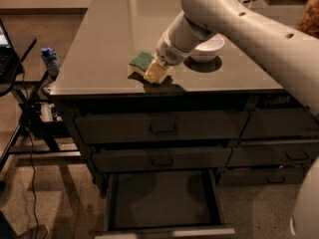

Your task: Place sponge into bottom drawer

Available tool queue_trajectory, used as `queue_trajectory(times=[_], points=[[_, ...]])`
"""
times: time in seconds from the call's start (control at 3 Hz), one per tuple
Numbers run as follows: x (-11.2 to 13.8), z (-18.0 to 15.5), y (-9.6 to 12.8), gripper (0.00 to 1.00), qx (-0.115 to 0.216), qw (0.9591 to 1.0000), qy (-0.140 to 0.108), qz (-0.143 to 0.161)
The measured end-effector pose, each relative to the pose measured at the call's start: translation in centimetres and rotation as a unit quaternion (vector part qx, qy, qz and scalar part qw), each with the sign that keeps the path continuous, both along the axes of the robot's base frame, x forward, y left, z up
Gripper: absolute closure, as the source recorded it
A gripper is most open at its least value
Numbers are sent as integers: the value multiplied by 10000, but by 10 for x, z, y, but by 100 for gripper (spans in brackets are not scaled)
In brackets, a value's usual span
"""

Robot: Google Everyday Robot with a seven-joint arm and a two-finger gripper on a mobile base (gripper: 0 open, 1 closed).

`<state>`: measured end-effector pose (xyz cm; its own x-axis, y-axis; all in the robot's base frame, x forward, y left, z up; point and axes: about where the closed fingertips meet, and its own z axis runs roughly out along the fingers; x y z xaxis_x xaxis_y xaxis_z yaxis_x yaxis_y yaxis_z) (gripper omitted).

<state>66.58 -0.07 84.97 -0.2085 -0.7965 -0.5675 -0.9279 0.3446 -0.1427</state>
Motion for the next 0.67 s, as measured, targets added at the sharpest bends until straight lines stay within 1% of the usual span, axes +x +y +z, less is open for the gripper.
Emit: queue_trajectory(times=[0.33,0.67], points=[[-11,-1,-9,100,-34,10000,15,26],[-38,3,-18,100,-35,10000,53,-21]])
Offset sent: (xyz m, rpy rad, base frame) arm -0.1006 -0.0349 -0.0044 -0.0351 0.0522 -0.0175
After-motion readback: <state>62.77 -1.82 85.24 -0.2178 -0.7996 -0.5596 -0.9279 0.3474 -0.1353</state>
